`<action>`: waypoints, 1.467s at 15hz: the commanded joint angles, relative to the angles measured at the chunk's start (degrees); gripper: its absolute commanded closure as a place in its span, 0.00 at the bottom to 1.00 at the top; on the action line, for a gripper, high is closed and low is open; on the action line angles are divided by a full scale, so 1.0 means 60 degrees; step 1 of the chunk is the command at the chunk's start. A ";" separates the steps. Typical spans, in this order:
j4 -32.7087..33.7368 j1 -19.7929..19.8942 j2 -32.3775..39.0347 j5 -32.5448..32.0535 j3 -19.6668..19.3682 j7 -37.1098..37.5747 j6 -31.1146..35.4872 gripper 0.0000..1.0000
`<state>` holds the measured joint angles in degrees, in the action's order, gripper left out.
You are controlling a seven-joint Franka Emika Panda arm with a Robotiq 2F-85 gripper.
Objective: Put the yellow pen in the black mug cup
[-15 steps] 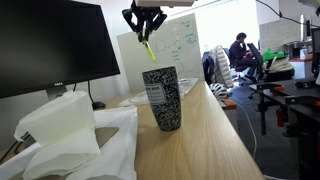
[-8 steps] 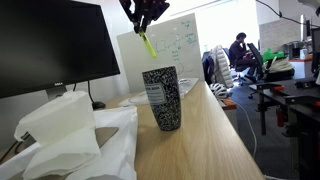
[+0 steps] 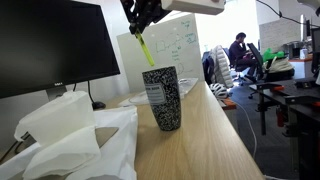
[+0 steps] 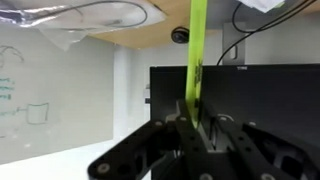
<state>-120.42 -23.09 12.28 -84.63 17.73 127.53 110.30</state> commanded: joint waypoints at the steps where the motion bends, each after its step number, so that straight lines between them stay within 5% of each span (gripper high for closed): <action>1: -0.0194 -0.0122 0.0218 -0.0621 0.0188 0.0435 -0.0858 0.95; 10: -0.0408 -0.0127 0.0860 -0.0510 0.0414 0.0588 -0.1488 0.95; 12: -0.0440 -0.0052 0.0771 -0.0213 0.0506 0.0350 -0.1221 0.55; 19: -0.0077 0.0729 -0.0349 0.2776 0.0451 -0.1836 0.0705 0.04; 22: 0.0115 0.1170 -0.0930 0.4738 0.0123 -0.3708 0.1573 0.00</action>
<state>-119.65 -18.03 9.56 -65.29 19.57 113.69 114.89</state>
